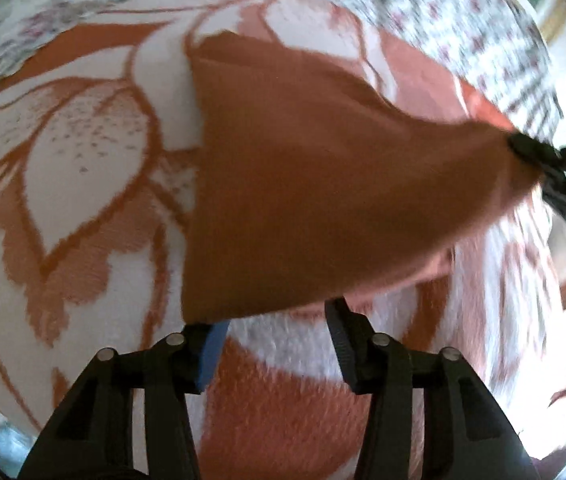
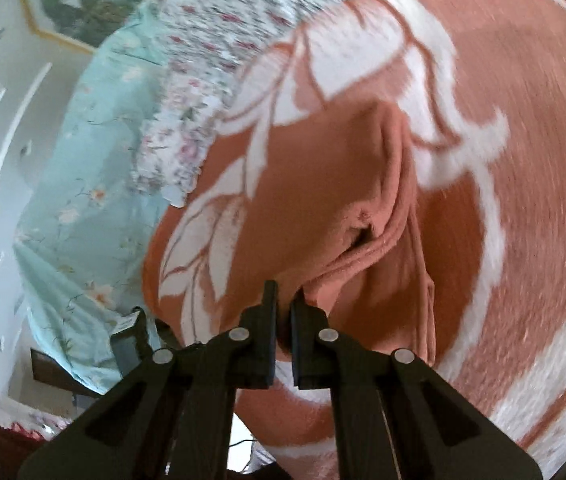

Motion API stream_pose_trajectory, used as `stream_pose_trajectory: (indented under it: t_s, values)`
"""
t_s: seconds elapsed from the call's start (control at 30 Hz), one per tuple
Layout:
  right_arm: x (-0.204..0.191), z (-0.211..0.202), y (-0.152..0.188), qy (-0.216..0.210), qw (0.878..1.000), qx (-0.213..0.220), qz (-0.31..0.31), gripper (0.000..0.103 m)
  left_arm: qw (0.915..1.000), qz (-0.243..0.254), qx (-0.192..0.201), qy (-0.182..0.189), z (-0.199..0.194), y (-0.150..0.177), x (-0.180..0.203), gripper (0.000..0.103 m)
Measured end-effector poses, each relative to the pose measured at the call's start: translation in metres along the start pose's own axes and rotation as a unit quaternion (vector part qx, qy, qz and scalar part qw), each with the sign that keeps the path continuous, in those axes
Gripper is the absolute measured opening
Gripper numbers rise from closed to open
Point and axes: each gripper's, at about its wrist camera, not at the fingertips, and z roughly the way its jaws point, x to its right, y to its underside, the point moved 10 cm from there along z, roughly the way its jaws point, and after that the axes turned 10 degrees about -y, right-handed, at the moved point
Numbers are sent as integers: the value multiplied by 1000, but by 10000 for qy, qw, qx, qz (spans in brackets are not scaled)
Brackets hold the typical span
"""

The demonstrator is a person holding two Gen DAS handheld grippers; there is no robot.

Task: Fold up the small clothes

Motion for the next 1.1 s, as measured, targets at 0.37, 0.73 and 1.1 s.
stream_pose_trajectory:
  t_s: [0.37, 0.73, 1.1]
  values:
    - [31, -3, 23, 326, 9993, -198, -32, 5, 9967, -634, -110, -489, -9, 7, -22, 39]
    - [10, -7, 2, 185, 9998, 55, -109, 5, 9971, -543, -47, -529, 1, -18, -30, 31]
    - [107, 20, 63, 1929, 9790, -634, -206, 4, 9964, -217, -778, -250, 34, 7, -42, 29]
